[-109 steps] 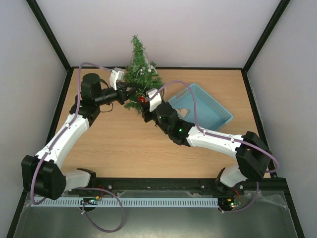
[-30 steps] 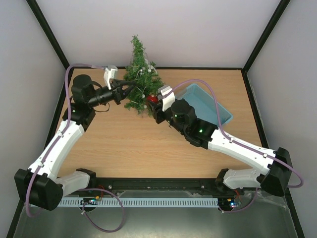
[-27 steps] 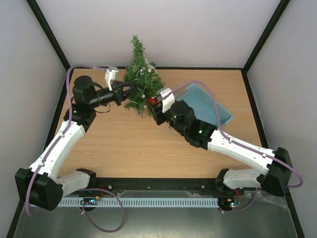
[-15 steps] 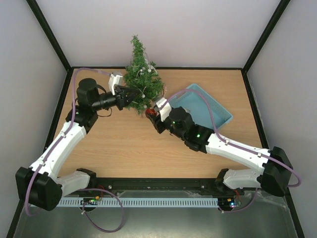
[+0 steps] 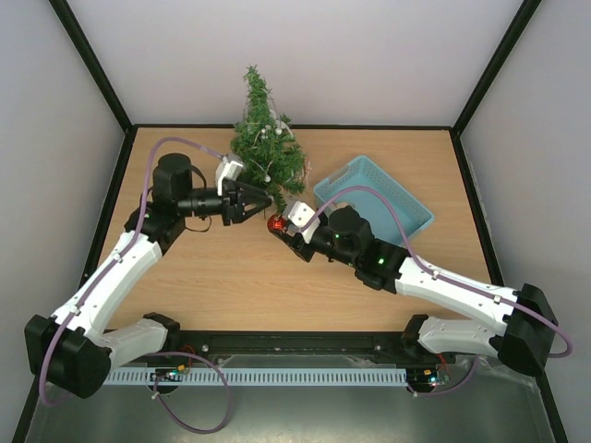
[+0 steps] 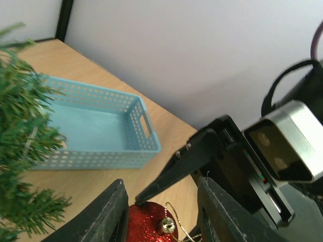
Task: Decorate the small christmas tree
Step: Hang the decoration item on the Christmas tree.
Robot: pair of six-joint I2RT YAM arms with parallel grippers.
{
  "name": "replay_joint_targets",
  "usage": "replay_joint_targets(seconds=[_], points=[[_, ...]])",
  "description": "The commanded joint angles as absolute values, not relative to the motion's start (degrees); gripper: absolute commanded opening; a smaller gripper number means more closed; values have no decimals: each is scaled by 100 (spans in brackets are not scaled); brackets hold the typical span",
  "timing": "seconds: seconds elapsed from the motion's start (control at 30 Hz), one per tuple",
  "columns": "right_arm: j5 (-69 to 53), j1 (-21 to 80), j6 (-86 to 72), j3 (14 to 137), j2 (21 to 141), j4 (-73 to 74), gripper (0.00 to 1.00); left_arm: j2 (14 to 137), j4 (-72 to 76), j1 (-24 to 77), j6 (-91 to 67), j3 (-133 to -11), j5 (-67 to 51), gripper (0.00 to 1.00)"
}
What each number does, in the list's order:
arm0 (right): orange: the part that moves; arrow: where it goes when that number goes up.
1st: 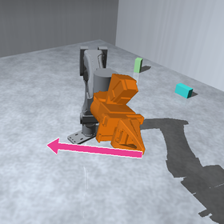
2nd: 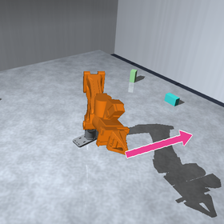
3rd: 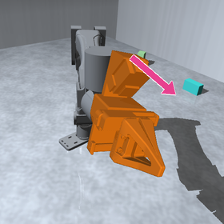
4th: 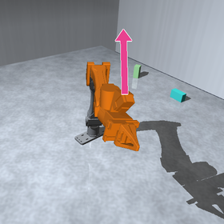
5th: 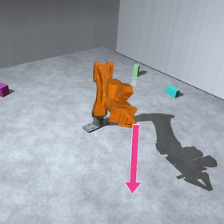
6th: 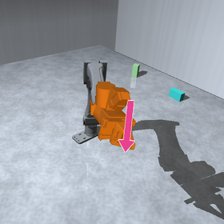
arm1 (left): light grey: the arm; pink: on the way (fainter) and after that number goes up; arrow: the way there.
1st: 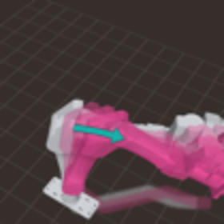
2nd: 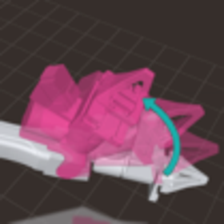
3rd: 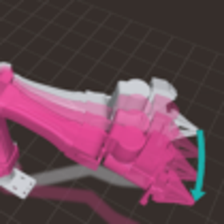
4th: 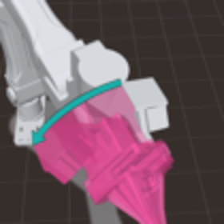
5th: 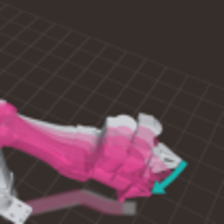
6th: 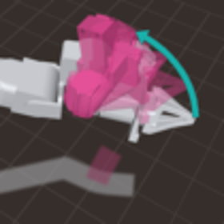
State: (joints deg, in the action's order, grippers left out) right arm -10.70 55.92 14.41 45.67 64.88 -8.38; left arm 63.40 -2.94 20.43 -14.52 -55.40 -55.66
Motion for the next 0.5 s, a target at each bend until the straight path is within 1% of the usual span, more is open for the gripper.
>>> replay_joint_targets(seconds=[0.0,0.07,0.27,0.47], points=[[-1373,5573,1686,4599,6355,-1019,46,6321,-890,2235,-744,-5531,-5798,39],[-1388,5573,1634,4644,6370,-1007,45,6393,-1205,2307,-524,-5671,-5648,37],[-1246,5576,1614,4706,6437,-958,44,6620,-2021,2557,-76,-6050,-5276,37],[-925,5580,1549,4788,6510,-958,42,6616,-2389,2683,-25,-6205,-4948,36]])
